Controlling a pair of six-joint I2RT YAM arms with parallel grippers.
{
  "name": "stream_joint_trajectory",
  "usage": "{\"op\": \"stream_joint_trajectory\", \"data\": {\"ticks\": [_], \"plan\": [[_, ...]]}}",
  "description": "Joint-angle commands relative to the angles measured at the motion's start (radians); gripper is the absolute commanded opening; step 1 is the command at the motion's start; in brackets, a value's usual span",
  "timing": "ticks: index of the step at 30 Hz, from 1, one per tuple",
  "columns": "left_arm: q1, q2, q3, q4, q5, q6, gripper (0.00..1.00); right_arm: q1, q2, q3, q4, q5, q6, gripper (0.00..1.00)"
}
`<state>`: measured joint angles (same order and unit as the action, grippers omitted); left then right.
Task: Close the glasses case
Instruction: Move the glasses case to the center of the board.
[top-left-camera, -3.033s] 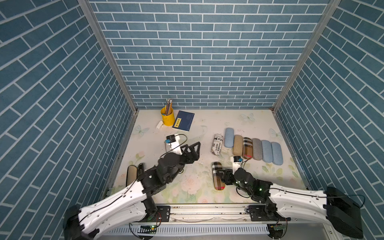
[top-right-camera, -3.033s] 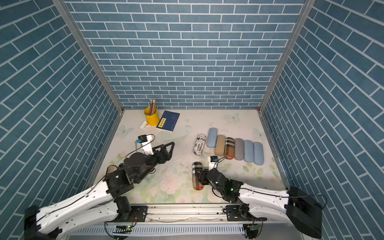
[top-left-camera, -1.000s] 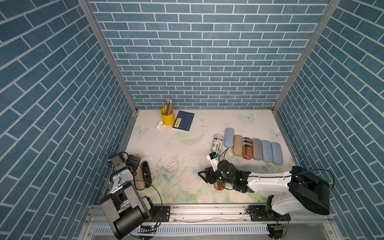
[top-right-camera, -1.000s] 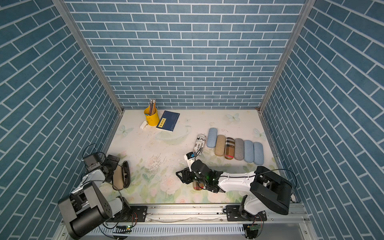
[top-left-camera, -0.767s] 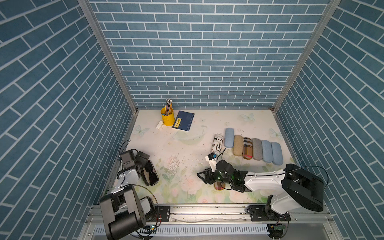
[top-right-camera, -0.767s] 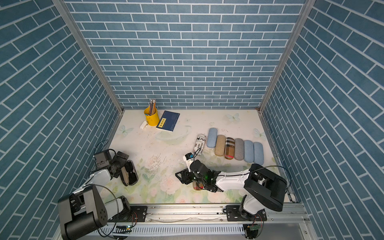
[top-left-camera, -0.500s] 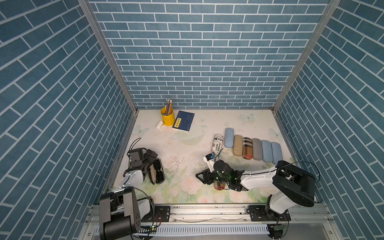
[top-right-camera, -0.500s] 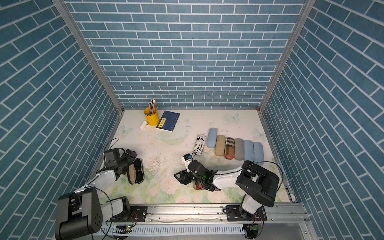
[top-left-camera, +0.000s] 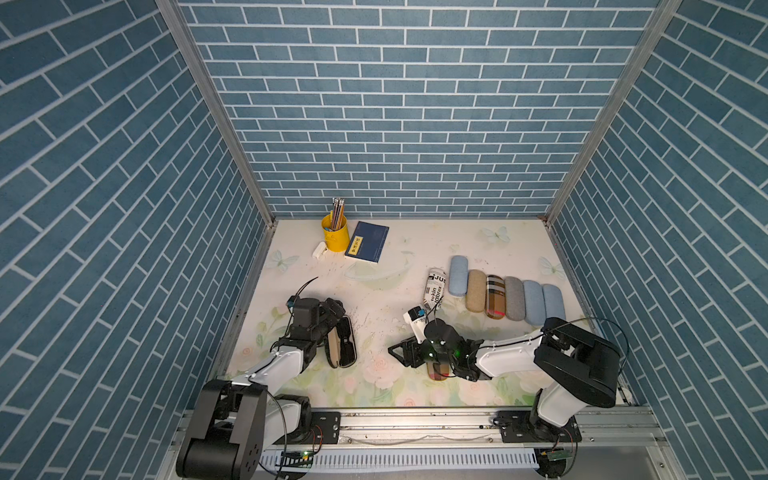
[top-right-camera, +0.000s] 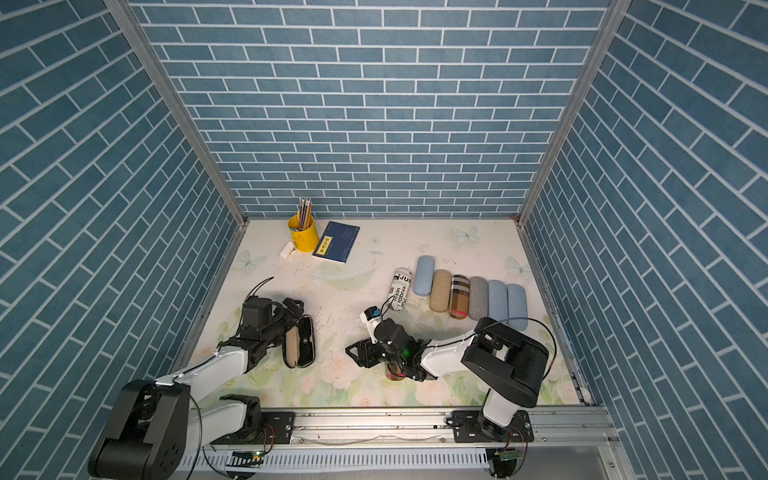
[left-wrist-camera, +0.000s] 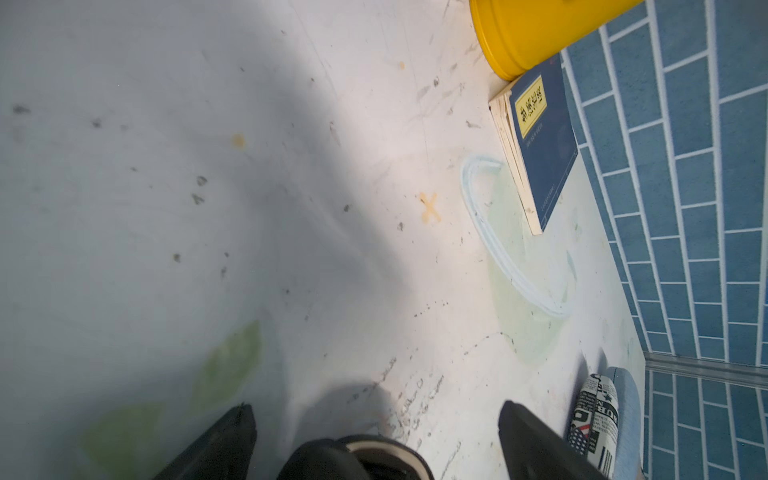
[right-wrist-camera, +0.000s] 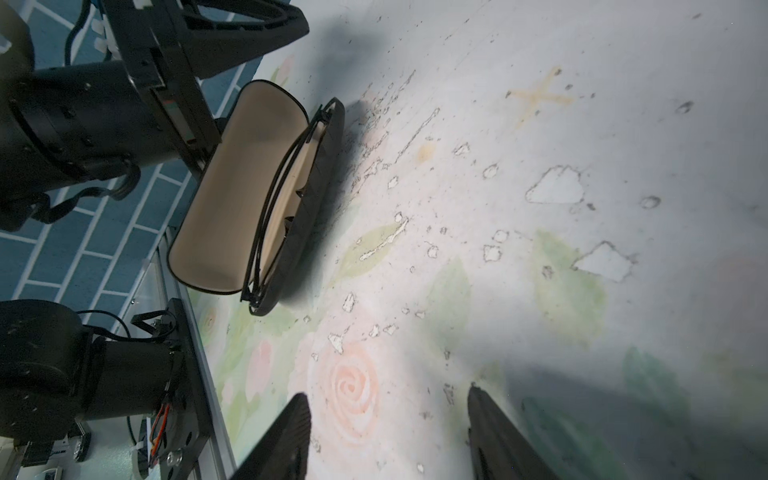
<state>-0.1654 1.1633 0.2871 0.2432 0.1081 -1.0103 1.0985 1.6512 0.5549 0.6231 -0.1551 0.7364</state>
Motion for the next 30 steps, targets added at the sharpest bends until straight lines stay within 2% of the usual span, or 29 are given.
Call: {"op": "stream_joint_trajectory", "data": {"ticks": [1, 8, 20, 26, 30], "plan": [[-0.101, 0.010, -0.040, -0.114, -0.043, -0.088, 0.97, -0.005, 0.012, 0.015, 0.010, -0.006, 0.024, 0.59], [-0.267, 0.113, 0.018, -0.077, -0.105, -0.121, 0.97, -0.005, 0.002, 0.021, -0.018, 0.003, 0.026, 0.59], [-0.462, 0.320, 0.172, -0.001, -0.104, -0.127, 0.98, -0.007, -0.078, 0.001, -0.126, 0.113, 0.032, 0.58], [-0.526, 0.343, 0.196, 0.011, -0.102, -0.159, 0.97, -0.012, -0.097, 0.011, -0.219, 0.183, 0.038, 0.55], [-0.534, 0.290, 0.163, 0.016, -0.108, -0.172, 0.97, -0.020, -0.094, 0.019, -0.255, 0.212, 0.041, 0.50]]}}
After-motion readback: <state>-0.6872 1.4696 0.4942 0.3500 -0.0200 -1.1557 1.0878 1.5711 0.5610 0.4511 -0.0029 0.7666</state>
